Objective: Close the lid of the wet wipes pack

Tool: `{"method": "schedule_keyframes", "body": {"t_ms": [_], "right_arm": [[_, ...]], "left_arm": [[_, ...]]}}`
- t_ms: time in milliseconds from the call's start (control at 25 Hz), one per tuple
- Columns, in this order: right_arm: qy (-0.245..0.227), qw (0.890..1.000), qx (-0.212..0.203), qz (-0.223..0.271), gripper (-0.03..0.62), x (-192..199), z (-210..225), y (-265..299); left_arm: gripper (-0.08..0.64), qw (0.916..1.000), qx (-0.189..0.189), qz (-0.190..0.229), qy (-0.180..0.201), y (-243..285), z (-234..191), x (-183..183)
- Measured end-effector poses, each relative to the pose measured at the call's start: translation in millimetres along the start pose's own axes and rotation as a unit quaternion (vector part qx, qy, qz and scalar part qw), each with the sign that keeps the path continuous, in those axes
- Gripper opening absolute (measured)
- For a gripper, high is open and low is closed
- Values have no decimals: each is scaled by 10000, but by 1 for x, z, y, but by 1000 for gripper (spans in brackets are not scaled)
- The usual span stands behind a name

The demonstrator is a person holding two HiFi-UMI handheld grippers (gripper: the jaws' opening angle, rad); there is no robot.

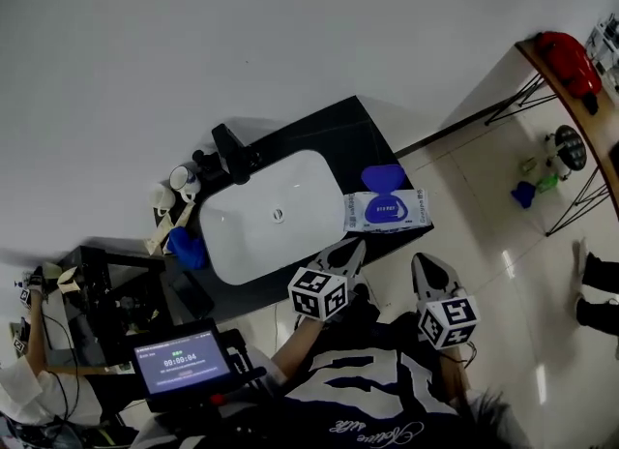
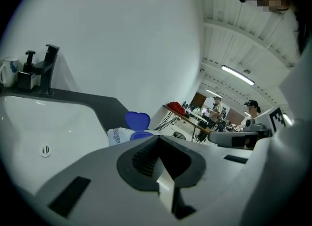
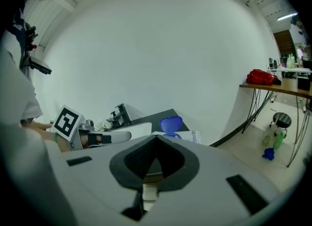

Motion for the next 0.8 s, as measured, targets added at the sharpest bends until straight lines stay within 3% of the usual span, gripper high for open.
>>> {"method": "schedule_keyframes", "body": {"t_ms": [360,640,800], "right_arm": [[-8,9996,14,-287,-6,-6,21,29],[-178,9982,-418,-389,-6,-24,56,72],[-356,9955,-694,-542,-6,-46,72,101]], "left_arm": [[0,9985,-160,-426,-298,27,-28,16],[0,9931,-768,-720,-512,60,-61,26],[0,9873,-1093,-816,-820,69,-75,26]]}}
Point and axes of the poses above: the fingertips, and each gripper's own axes: y forward along the fingers, z to its right, x out of its underside, the point moved 1 cm from there along -y, backward along the fingers, and after that the axes turned 2 degrees about x, right-handed, at the moved point
